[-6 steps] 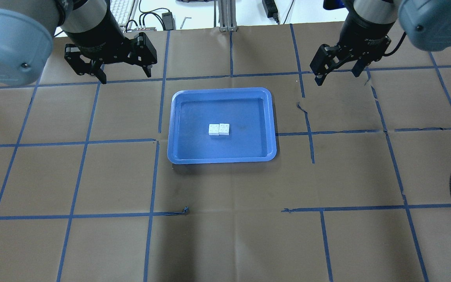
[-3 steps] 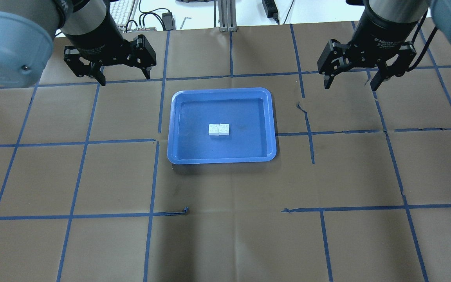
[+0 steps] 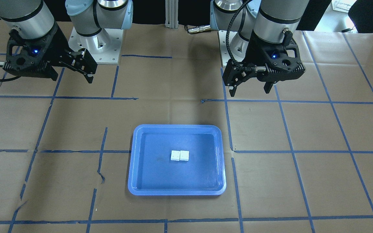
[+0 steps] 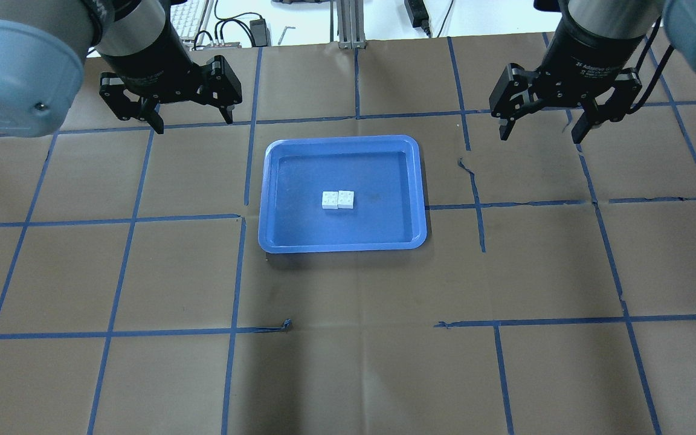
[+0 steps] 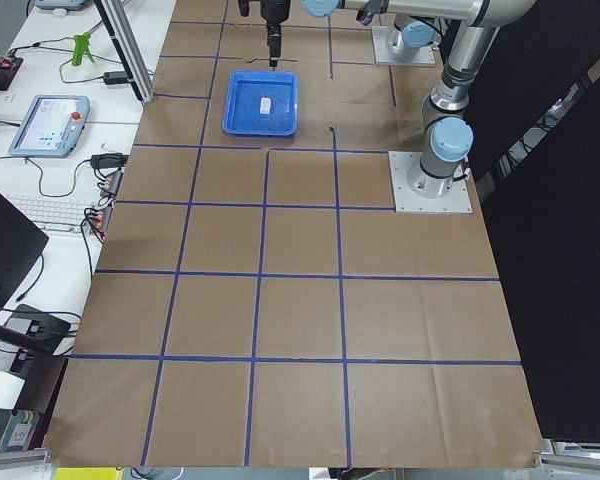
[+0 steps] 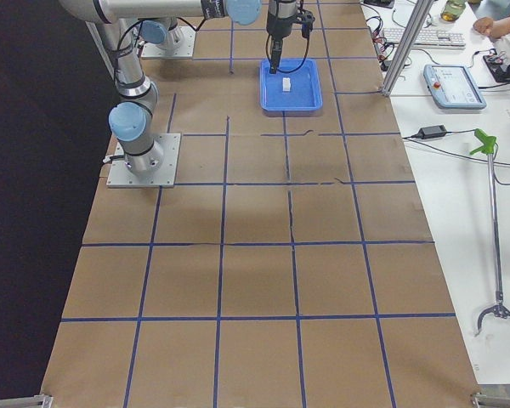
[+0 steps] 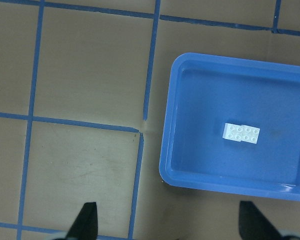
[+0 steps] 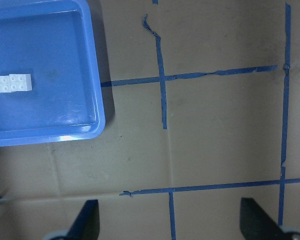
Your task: Assemble white blocks and place on blue tray
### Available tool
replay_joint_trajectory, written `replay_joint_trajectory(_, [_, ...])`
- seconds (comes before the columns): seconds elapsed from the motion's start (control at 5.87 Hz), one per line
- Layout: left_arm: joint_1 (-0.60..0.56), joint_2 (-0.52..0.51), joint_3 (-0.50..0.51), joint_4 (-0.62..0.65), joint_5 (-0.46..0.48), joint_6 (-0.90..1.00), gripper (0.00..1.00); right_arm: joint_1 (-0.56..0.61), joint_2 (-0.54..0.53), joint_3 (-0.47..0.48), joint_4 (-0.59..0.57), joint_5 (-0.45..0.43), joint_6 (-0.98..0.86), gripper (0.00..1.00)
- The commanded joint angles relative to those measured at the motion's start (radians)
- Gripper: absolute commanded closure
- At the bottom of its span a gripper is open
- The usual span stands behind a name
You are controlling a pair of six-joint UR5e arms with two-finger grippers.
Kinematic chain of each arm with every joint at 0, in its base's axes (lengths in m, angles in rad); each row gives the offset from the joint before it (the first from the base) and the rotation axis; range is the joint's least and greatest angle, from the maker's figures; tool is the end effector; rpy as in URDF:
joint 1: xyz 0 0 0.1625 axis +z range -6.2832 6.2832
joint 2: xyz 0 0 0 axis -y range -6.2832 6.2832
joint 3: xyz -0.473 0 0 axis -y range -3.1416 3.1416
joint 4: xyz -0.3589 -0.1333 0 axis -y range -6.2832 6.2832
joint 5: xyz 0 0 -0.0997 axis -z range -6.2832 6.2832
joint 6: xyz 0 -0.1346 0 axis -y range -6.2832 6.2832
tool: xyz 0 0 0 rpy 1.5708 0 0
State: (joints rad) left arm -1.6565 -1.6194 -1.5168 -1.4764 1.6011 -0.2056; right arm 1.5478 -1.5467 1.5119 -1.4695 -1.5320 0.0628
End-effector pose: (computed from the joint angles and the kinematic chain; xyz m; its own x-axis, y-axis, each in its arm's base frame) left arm -0.1711 -0.4816 0.5129 -0.9925 -0.1216 -0.0092 -0.1200 0.9873 -0.1037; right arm 0.1279 -0.4637 0.5070 -0.9955 0.0881 -0.0345 0.0856 0.9940 0.0687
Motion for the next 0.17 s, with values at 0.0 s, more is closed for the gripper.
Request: replay_joint_trajectory(0.0, [-0.003, 0.007, -0.003, -0.005, 0.005, -0.001, 0.01, 0.0, 0.0, 0.002, 0.002, -0.002, 0.0, 0.0])
